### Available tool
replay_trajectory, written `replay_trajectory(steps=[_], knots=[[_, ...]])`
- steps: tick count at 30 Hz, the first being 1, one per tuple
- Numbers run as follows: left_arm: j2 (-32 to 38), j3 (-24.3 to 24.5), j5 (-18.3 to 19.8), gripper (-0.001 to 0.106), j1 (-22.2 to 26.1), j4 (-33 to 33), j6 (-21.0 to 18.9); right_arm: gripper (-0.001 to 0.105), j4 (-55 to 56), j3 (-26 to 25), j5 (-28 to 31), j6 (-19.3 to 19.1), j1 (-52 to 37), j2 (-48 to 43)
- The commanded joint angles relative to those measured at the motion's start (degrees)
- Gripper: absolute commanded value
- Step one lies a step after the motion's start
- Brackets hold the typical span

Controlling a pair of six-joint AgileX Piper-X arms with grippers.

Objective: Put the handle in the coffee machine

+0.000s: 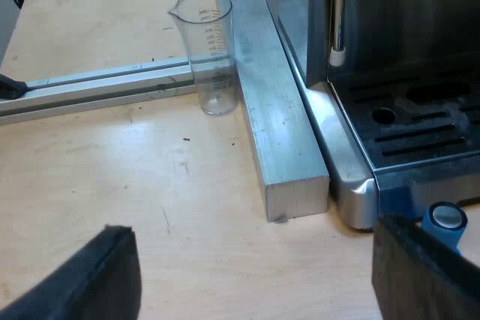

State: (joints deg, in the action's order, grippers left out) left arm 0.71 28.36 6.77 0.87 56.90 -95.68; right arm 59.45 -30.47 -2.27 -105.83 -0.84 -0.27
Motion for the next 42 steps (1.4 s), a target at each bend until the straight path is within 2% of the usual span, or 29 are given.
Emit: replay_trajectory(steps=[1,5,8,11,12,15,20,22,25,31,34,37,42], knots=[[7.5,0.4,-0.6,0.067,-2.5,-0.5,-0.8,0.085,0.0,-3.8,-0.1,-0.2,-0.2,0.9],[6.1,1.9,-0.6,0.067,-6.4,-0.5,-0.5,0.085,0.4,-7.0,-1.0,-0.2,-0.2,4.1],[4.8,3.2,-0.6,0.067,-7.9,-0.6,-0.5,0.085,0.7,-7.6,-1.3,-0.2,-0.2,5.0],[2.9,4.9,-0.6,0.067,-9.4,-0.7,-0.5,0.085,1.9,-10.4,-1.7,-0.3,-0.2,8.3],[2.3,5.2,-0.6,0.067,-9.9,-0.7,-0.5,0.085,3.9,-14.2,-4.3,-0.5,-0.2,13.4],[0.1,6.7,0.1,0.067,-12.7,-0.7,-0.5,0.085,4.5,-16.4,-7.2,-0.4,-0.2,16.9],[-2.6,8.4,2.1,0.067,-16.5,-0.7,-0.5,0.085,5.7,-19.2,-8.6,-0.4,0.4,21.1],[-4.2,9.2,2.6,0.067,-18.9,-0.7,-0.5,0.085,6.6,-20.9,-8.8,-0.9,1.8,23.4],[-7.0,10.6,5.3,0.067,-22.9,-0.7,-0.5,0.085,8.0,-23.3,-8.8,-2.6,4.5,26.4],[-11.7,13.0,8.5,0.067,-30.0,-0.7,-0.5,0.085,9.7,-26.9,-8.7,-2.6,9.9,30.7],[-13.9,13.7,9.0,0.067,-33.5,-0.7,-0.5,0.085,9.8,-28.2,-8.7,-2.4,13.2,32.6],[-15.1,14.0,9.1,0.067,-35.5,-0.7,-0.5,0.085,9.8,-29.3,-8.3,-2.4,16.1,34.1],[-18.7,13.9,11.9,0.067,-42.1,-0.7,-0.5,0.085,9.8,-30.0,-6.3,-1.0,24.2,37.9]])
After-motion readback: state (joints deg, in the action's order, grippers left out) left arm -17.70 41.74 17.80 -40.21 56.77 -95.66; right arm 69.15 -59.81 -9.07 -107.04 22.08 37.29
